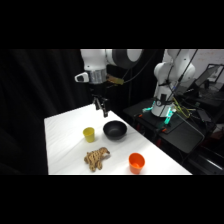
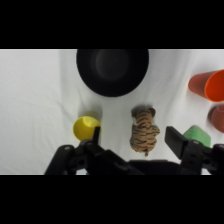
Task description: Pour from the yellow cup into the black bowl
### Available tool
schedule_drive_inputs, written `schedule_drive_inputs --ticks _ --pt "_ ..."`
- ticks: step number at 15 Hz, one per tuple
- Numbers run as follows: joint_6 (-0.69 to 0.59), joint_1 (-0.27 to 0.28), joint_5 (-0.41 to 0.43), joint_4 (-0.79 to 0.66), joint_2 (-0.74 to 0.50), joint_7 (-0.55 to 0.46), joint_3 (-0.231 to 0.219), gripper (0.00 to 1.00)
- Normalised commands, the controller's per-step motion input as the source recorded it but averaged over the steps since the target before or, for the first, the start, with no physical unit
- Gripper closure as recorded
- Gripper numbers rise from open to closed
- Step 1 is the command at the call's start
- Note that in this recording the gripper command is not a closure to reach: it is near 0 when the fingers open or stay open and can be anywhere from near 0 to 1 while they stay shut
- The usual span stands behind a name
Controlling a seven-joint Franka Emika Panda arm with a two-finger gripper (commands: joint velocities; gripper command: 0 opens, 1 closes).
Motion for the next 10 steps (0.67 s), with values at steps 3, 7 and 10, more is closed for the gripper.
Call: schedule_drive_inputs --ticks 3,7,10 --pt "-0.01 -0.033 0.102 0.11 0.07 -0.06 0.029 0.00" --pt "0.02 -0.028 0.123 0.46 0.33 -0.09 0.044 0.00" --pt "0.16 -0.050 0.095 0.45 0.37 -0.11 0.036 0.00"
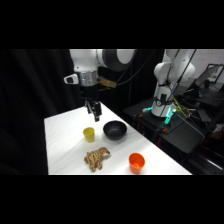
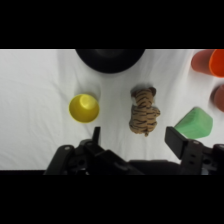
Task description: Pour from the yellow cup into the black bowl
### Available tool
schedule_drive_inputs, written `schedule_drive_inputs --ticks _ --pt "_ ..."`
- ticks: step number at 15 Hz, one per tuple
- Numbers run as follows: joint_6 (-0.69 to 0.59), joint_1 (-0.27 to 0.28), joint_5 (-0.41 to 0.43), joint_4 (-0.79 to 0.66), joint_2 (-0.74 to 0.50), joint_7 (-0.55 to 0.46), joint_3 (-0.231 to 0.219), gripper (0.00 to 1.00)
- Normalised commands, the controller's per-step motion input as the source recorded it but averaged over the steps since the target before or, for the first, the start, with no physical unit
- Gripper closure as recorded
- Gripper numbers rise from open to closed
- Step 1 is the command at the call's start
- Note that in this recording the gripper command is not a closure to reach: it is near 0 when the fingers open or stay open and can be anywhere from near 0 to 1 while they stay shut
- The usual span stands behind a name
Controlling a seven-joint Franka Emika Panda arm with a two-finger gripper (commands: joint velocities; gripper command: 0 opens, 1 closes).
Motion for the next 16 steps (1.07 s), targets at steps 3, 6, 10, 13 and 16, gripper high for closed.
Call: schedule_drive_inputs --ticks 3,6,10,13,16 --pt "0.20 -0.106 0.161 0.27 0.31 -0.16 0.033 0.00" --pt "0.22 -0.147 0.195 0.14 0.26 -0.20 0.034 0.00" --pt "0.22 -0.140 0.189 0.03 0.20 -0.22 0.059 0.00" --pt "0.23 -0.093 0.143 -0.02 0.16 -0.17 0.083 0.00" --pt "0.24 -0.064 0.124 -0.01 0.18 -0.05 0.082 0.00"
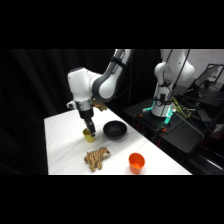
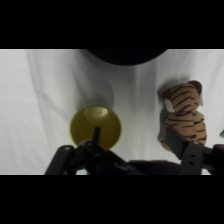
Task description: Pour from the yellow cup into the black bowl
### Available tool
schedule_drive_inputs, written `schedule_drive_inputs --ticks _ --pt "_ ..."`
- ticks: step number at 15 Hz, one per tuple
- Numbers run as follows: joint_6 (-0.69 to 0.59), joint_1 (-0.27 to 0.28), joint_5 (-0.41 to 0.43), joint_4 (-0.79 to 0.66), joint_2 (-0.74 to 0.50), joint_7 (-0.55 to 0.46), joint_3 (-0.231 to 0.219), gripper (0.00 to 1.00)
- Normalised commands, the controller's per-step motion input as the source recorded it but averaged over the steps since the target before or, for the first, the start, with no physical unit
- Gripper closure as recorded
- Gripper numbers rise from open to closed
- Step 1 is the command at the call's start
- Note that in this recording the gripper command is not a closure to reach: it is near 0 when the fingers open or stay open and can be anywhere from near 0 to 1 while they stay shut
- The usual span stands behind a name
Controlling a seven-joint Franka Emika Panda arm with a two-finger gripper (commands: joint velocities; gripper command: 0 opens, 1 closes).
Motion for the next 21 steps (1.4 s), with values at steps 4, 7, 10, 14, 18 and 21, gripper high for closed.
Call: schedule_drive_inputs --ticks 4,7,10,14,18,21 --pt "0.18 -0.064 0.092 0.04 0.16 -0.02 0.082 0.00" --pt "0.16 -0.067 0.065 0.08 0.10 0.01 0.070 0.00" --pt "0.11 -0.072 0.057 0.08 0.03 0.00 0.070 1.00" --pt "0.05 -0.051 0.022 0.07 0.00 0.02 0.045 1.00" --pt "-0.02 -0.019 -0.017 0.08 -0.04 0.06 0.008 0.35" --pt "-0.07 0.004 -0.039 0.06 -0.08 0.08 -0.006 0.18"
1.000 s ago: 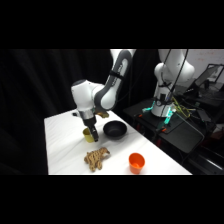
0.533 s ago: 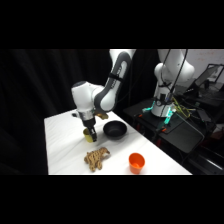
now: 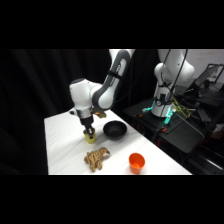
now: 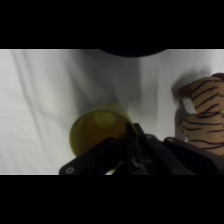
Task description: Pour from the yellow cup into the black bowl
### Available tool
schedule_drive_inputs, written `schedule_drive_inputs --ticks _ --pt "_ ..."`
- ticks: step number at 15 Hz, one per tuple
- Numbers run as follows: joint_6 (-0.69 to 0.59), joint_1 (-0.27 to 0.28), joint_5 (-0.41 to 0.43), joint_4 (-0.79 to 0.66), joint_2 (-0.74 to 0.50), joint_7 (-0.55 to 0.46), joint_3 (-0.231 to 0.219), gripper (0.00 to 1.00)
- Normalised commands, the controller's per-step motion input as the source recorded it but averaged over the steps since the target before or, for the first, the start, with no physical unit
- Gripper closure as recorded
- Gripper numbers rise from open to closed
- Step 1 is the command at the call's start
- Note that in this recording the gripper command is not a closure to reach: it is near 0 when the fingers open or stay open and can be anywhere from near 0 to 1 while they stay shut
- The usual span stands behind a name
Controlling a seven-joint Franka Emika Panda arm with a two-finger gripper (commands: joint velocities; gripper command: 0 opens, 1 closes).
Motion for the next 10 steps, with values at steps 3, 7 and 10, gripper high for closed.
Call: schedule_drive_inputs --ticks 3,7,10 --pt "-0.20 0.058 -0.113 -0.05 -0.31 0.12 -0.056 0.18" --pt "-0.35 0.132 -0.209 -0.29 -0.68 0.18 -0.113 0.18" --pt "-0.24 0.124 -0.155 -0.48 -0.75 0.13 -0.042 0.18"
